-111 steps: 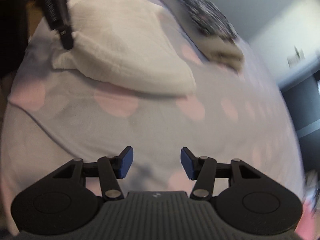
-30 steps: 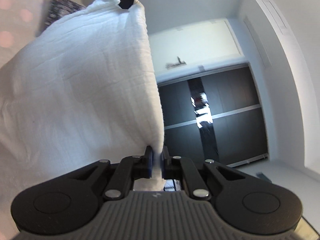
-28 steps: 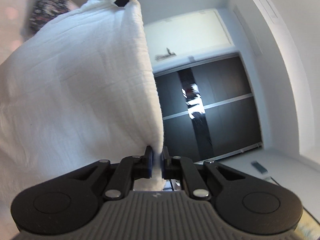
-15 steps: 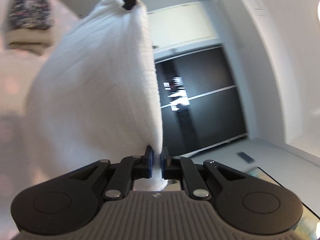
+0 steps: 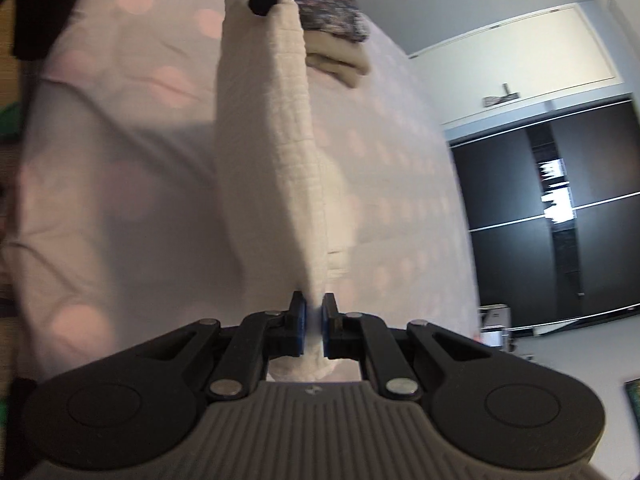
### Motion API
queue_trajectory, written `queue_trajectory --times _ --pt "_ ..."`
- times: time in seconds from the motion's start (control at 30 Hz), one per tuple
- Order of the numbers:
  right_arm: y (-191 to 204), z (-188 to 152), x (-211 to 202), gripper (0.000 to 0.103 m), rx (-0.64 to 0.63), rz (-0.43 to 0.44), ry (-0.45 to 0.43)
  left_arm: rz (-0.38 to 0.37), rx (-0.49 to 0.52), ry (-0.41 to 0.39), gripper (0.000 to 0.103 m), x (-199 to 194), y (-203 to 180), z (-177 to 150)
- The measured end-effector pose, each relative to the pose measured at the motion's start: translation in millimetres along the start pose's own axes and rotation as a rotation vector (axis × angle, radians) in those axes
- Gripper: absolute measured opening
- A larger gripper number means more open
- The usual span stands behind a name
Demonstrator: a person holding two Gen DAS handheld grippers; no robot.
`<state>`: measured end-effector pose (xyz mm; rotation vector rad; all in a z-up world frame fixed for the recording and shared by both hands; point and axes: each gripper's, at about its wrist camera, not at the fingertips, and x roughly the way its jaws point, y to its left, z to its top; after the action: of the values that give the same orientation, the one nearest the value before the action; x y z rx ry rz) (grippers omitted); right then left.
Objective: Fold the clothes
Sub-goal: 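Lay the white cloth folded on the bed and open both grippers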
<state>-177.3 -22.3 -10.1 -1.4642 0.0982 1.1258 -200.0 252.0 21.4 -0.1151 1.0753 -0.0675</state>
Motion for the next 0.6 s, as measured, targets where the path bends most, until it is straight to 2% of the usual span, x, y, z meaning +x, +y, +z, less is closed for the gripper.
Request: queue_trajectory --times 0.1,0.27,0.43,0.6 --pt "46 -6 -4 0.009 -0.01 0.122 0.009 -0.022 0.052 0.104 0.011 19 -16 -30" --pt "116 -29 -8 0.009 -0.035 0.228 0.04 -0.054 0.141 0.249 0.011 57 -41 -64" --pt "133 -28 24 0.006 0.062 0.336 0.105 -0.038 0.2 0.352 0.011 94 -46 -82" --pt "145 -33 35 0.008 0.068 0.374 0.132 -0.062 0.181 0.399 0.014 113 -39 -93"
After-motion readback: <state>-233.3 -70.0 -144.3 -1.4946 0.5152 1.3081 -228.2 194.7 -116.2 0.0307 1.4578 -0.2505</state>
